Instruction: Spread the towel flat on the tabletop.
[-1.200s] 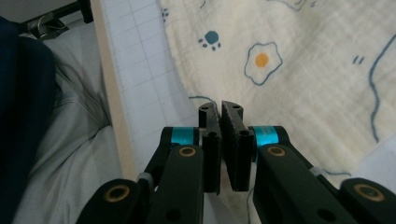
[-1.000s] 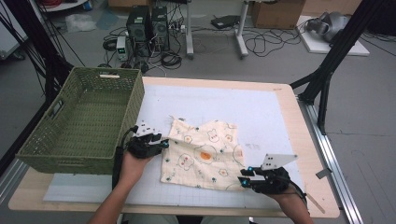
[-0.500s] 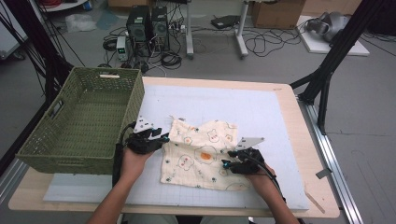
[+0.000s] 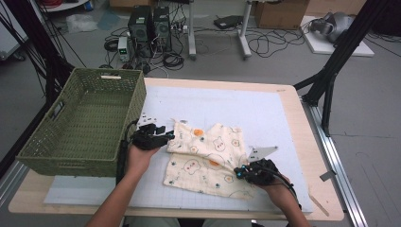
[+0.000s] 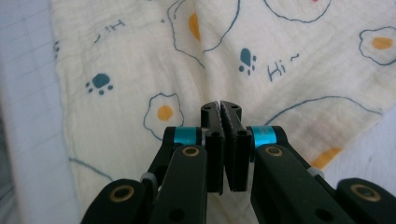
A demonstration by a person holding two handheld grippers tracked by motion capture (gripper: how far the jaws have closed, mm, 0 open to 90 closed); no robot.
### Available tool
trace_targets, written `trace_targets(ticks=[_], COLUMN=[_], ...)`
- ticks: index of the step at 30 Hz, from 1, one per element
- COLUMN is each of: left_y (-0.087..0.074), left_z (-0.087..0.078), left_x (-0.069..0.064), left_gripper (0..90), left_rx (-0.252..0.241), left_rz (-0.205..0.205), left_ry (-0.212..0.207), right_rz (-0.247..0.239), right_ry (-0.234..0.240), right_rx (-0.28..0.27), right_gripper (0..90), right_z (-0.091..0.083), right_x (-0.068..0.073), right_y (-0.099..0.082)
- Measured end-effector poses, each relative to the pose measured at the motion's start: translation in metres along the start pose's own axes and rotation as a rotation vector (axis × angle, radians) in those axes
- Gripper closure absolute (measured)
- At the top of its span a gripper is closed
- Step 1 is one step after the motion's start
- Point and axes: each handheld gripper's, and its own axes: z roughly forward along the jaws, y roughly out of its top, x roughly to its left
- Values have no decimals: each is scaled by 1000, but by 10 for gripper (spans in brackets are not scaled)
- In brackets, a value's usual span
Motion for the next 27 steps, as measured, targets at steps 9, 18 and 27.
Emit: trace_targets(ticks=[9, 18, 27], left_y=[3, -7, 2], left_z=[20, 46, 63], left_x=[8, 13, -1], left_gripper=[504, 442, 443], left_rx=[13, 87, 136], left_rz=[-37, -81, 71], left_ry=[16, 33, 106], right_rz=[69, 130, 114], right_ry=[-12, -73, -67], right_rx=[-140, -186, -173], right_gripper=[615, 542, 528], right_z=[-23, -24, -21], right_x=[-6, -15, -14], right_y=[-9, -9, -7])
